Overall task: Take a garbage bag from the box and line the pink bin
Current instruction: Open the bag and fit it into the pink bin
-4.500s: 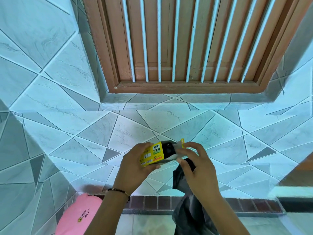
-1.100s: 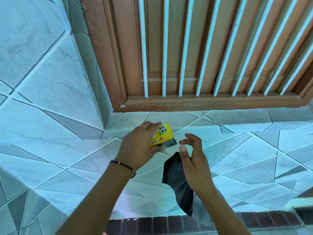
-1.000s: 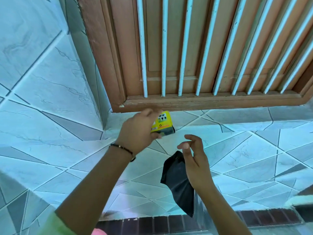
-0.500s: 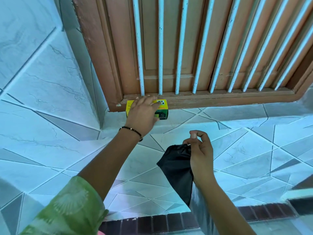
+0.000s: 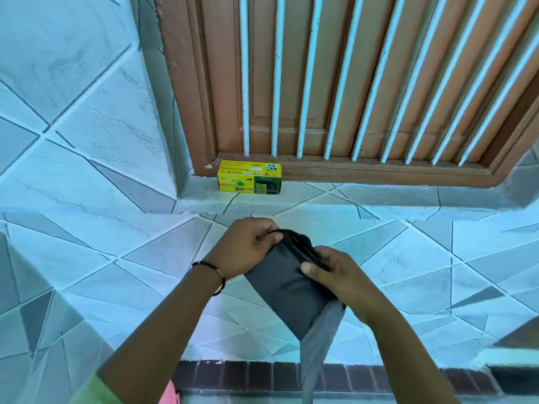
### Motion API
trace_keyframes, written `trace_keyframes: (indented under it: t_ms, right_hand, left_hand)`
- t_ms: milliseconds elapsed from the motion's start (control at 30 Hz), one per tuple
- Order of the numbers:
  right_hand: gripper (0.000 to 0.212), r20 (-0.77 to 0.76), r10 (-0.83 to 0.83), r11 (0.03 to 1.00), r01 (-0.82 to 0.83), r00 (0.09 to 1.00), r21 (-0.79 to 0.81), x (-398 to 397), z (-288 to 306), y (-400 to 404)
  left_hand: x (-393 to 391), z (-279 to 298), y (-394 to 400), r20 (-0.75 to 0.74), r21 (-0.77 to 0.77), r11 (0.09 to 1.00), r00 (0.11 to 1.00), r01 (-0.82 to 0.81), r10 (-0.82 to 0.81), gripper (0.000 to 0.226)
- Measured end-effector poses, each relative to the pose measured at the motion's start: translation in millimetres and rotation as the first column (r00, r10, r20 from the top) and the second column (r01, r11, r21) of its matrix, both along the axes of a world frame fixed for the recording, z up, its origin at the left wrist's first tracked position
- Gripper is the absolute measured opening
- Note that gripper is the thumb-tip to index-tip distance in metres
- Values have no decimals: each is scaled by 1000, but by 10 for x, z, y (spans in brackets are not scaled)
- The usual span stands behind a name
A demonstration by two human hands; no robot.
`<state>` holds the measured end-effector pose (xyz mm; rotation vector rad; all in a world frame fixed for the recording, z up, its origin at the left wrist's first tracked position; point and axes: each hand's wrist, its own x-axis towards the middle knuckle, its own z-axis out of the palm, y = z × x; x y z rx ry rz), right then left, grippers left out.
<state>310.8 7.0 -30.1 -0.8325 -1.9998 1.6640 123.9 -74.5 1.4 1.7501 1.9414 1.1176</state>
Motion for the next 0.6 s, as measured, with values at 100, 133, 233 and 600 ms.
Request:
trace_keyframes:
  t_ms: [100, 133, 233, 600]
  right_hand:
    - [25, 78, 94, 993, -88, 992, -76, 233, -65, -76]
    - [21, 63, 79, 992, -72, 995, -103, 297, -77, -116]
    - [9, -45, -14, 980, 5, 999, -197, 439, -114, -258]
    - [28, -152, -35, 963, -7, 988, -269, 805, -186, -705]
  left_hand:
    - [91, 19, -186, 71, 40, 994, 993, -99, 96, 20]
    - [152, 37, -272, 128, 33, 991, 984, -129, 124, 15]
    - [415, -47, -550, 413, -51, 975, 884, -217, 218, 33]
    - [1372, -422, -1142, 745, -170, 961, 609, -218, 270, 24]
